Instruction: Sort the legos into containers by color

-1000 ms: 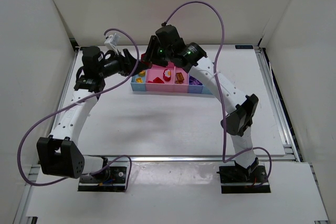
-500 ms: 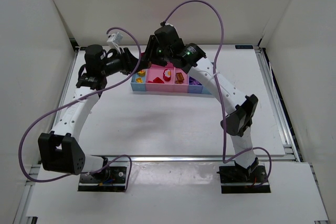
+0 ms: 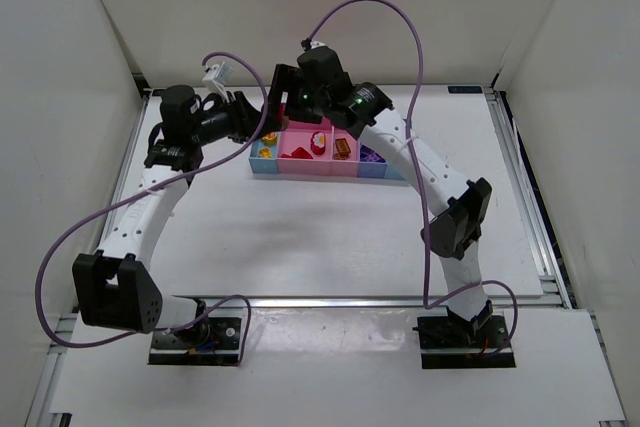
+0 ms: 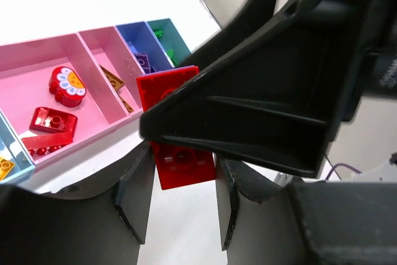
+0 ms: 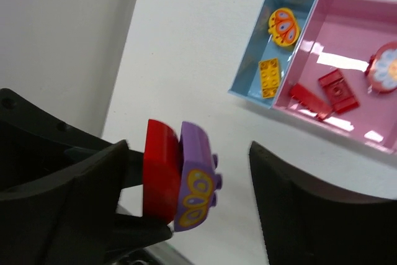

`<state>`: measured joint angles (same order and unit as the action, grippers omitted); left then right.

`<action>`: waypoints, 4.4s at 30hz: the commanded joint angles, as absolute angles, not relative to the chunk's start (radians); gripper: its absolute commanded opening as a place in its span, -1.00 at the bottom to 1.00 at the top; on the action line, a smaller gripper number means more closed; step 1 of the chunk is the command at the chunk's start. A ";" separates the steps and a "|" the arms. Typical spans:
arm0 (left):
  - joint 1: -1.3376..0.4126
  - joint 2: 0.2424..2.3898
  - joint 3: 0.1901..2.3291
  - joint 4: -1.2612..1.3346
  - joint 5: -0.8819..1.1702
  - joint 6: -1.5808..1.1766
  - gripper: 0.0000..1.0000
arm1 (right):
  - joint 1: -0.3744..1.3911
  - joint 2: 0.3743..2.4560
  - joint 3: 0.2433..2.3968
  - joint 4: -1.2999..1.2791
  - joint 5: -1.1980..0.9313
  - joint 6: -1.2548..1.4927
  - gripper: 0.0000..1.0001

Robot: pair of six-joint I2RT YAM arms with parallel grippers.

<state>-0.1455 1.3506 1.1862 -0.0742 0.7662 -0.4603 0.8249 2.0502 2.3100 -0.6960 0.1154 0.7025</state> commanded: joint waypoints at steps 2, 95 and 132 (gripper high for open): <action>-0.149 1.301 1.178 -0.008 0.801 -0.503 -0.80 | 0.812 2.017 2.290 -0.649 -0.046 0.591 0.83; -0.071 1.319 1.212 0.212 1.003 -0.841 -0.80 | 0.658 1.798 1.710 0.361 -1.015 0.575 -1.00; -0.207 1.544 1.437 -0.339 0.850 -0.344 -0.80 | 0.266 1.411 1.479 -0.581 -0.330 -0.218 0.60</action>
